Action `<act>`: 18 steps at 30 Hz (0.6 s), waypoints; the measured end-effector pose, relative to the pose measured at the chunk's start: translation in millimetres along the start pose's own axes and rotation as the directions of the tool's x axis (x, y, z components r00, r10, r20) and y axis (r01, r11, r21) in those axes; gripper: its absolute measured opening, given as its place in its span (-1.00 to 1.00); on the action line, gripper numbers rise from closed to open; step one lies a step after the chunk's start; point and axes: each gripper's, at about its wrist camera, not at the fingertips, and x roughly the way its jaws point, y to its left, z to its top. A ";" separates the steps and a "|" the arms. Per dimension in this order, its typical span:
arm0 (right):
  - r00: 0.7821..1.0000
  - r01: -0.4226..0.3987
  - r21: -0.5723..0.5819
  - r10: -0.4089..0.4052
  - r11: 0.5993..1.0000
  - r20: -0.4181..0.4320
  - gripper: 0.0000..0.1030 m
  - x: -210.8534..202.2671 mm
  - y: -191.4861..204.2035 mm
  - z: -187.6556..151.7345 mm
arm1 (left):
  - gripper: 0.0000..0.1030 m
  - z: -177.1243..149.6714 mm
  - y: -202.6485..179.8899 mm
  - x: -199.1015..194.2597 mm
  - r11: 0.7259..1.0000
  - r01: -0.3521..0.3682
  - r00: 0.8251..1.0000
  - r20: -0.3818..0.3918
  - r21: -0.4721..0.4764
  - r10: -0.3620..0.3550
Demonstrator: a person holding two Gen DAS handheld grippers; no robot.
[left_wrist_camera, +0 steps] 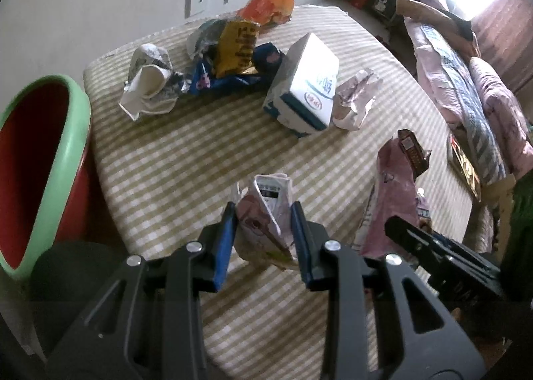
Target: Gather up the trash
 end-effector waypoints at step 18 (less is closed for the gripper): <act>1.000 -0.017 -0.009 0.017 1.000 0.026 -0.20 -5.8 2.7 -1.6 | -0.72 -3.5 -1.8 -9.1 1.000 0.018 0.999 0.042 0.001 -0.018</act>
